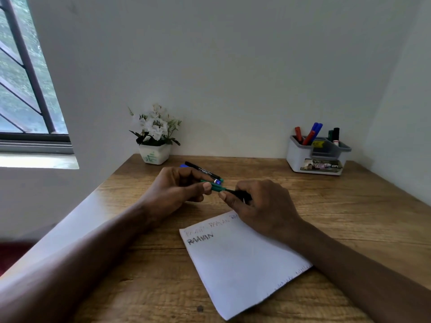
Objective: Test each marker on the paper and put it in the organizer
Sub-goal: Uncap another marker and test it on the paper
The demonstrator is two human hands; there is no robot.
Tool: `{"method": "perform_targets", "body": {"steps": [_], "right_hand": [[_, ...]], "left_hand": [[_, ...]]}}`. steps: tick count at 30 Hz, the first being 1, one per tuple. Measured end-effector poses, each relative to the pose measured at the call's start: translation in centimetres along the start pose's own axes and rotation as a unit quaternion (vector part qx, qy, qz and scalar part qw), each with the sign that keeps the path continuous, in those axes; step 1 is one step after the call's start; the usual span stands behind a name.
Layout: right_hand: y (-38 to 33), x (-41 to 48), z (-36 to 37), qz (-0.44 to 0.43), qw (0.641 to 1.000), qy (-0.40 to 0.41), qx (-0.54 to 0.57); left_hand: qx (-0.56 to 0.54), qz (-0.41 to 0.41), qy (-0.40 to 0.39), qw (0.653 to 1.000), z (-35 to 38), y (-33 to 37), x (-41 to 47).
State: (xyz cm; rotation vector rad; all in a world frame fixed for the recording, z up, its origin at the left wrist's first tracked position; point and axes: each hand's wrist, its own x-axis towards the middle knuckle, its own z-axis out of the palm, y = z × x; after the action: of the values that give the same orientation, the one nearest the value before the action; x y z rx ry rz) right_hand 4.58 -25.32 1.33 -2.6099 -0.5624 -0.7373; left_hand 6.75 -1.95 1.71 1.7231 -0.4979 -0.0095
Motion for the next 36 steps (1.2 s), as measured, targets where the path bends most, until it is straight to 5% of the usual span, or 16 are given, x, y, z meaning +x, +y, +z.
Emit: {"method": "perform_targets", "body": {"steps": [4,9,14,22,28,36], "right_hand": [[0.3,-0.1,-0.6,0.036,0.998,-0.042,0.019],[0.5,-0.8,-1.2,0.048,0.996,-0.075,-0.032],[0.5,-1.1,-0.3,0.013,0.994,-0.089,-0.066],[0.6,0.4,-0.9,-0.044,0.992,-0.12,-0.001],[-0.5,-0.4,-1.9,-0.028,0.976,-0.028,0.213],[-2.6,-1.4,-1.9,0.135,0.856,-0.118,0.485]], "left_hand": [[0.054,0.001,0.049,0.997,-0.9,0.2,0.2],[0.268,-0.01,0.107,0.957,-1.7,-0.5,0.4],[0.43,-0.013,0.101,0.897,-1.4,-0.8,0.8],[0.46,-0.108,0.01,0.881,-1.6,-0.3,0.0],[0.495,-0.158,-0.076,0.851,-1.3,0.1,0.2],[0.517,-0.188,-0.123,0.826,-0.9,1.0,0.1]]}}
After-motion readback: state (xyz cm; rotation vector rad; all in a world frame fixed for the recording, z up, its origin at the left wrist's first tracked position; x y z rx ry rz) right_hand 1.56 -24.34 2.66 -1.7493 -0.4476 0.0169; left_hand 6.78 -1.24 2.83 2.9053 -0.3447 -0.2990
